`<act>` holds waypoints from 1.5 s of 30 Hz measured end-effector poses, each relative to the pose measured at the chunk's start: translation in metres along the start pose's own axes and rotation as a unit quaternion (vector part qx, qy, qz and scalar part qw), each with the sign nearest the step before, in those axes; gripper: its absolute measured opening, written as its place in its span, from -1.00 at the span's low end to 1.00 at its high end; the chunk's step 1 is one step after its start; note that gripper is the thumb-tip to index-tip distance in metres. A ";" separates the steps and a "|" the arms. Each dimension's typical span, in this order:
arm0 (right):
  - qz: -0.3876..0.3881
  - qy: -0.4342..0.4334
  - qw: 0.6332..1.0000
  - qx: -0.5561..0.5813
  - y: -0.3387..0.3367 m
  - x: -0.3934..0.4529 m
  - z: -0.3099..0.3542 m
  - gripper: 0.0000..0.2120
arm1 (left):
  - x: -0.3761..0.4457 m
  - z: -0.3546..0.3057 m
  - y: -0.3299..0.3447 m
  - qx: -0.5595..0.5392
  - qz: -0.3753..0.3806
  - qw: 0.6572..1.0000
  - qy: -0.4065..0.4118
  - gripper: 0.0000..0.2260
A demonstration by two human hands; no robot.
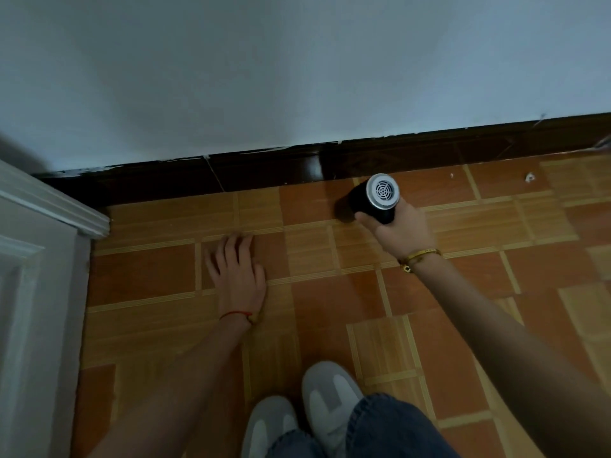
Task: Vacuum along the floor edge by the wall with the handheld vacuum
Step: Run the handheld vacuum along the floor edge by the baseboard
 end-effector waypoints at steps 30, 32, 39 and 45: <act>-0.007 -0.011 1.000 -0.023 -0.010 -0.003 0.002 -0.47 | 0.015 -0.069 0.034 -0.009 0.070 0.996 0.059 -0.54; -0.011 -0.022 0.999 -0.044 -0.007 -0.003 0.002 -0.41 | 0.015 -0.069 0.033 -0.009 0.068 0.996 0.060 -0.55; -0.004 -0.072 0.997 -0.040 0.001 0.015 0.009 -0.40 | 0.015 -0.069 0.034 0.000 0.052 0.997 0.058 -0.54; -0.015 -0.085 0.996 -0.028 0.001 0.030 0.006 -0.41 | 0.016 -0.068 0.036 0.005 0.032 0.998 0.058 -0.55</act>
Point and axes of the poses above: each hand's wrist, its own x-axis towards the middle knuckle, its own y-axis out of the palm, z = x × y, the point moved 7 cm from there along x, towards the middle knuckle, and after that the axes turned 5 degrees about -y, right-handed, at the moved point
